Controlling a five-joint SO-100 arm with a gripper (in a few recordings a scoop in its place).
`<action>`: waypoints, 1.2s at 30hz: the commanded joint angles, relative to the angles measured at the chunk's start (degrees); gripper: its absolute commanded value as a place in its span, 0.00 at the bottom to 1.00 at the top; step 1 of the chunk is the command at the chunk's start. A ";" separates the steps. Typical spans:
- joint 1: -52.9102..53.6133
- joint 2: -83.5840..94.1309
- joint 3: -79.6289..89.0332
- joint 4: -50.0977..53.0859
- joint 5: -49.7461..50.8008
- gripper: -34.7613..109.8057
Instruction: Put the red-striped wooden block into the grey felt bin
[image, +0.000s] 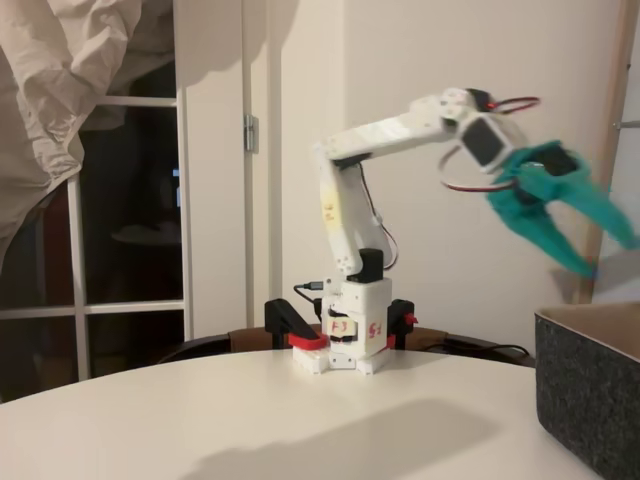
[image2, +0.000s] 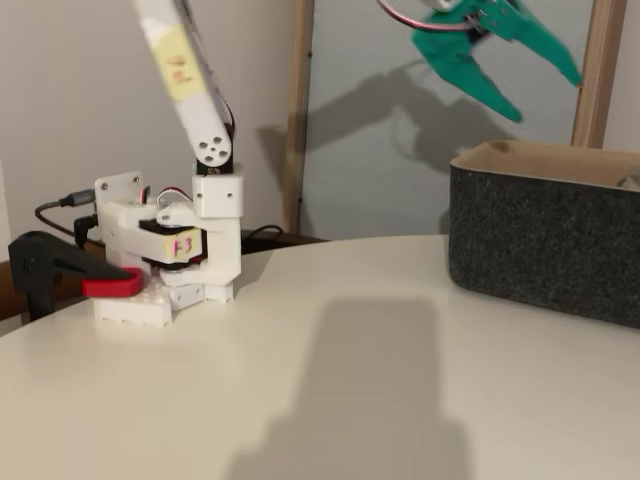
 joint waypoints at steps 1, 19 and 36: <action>5.54 10.46 3.52 2.90 4.39 0.36; 54.84 30.23 24.87 3.25 14.68 0.30; 71.02 47.46 54.05 -7.12 18.54 0.26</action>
